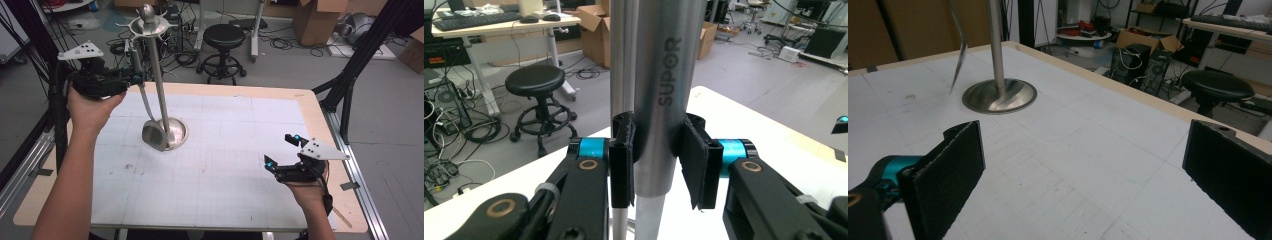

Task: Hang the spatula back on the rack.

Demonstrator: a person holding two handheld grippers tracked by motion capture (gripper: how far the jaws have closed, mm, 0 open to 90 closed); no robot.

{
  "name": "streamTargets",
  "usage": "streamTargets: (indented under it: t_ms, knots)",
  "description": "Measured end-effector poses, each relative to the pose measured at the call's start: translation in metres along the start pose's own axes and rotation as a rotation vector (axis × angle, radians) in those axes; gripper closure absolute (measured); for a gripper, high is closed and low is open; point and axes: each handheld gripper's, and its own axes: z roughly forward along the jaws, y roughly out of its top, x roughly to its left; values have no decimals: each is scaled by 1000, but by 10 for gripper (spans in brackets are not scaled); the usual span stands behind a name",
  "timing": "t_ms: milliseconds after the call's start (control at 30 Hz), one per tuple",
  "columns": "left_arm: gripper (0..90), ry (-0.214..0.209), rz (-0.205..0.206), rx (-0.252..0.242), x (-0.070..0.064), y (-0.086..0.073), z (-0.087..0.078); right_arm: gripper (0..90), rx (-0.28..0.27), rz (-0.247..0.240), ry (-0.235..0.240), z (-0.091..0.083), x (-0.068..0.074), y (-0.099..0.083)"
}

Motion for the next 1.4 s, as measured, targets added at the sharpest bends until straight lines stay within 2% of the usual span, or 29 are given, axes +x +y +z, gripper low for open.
streamTargets:
  t_ms: [167,300,500,567,767,1000,1133,1267,1400]
  knots:
    - [600,0,-29,-28,4,1,-3,21,2,1,0,0,0,0]
    - [566,2,-11,-34,3,0,-8,21,2,0,0,0,-1,-1]
    - [535,-58,30,-9,4,-2,-12,21,-3,-7,6,-1,1,1]
    - [521,-83,28,-16,5,-5,-14,21,-4,-12,0,-1,1,1]
    - [464,-91,29,-5,7,-15,-16,21,1,-4,2,-1,1,0]
    - [372,-146,42,-9,7,-25,-23,21,4,-5,4,1,2,0]
    - [351,-177,46,-25,6,-33,-30,21,9,-6,6,2,2,-1]
    - [313,-186,65,-36,4,-44,-34,20,9,-3,6,2,2,-2]
    - [270,-172,84,-42,-1,-58,-35,21,7,-5,7,2,2,-1]
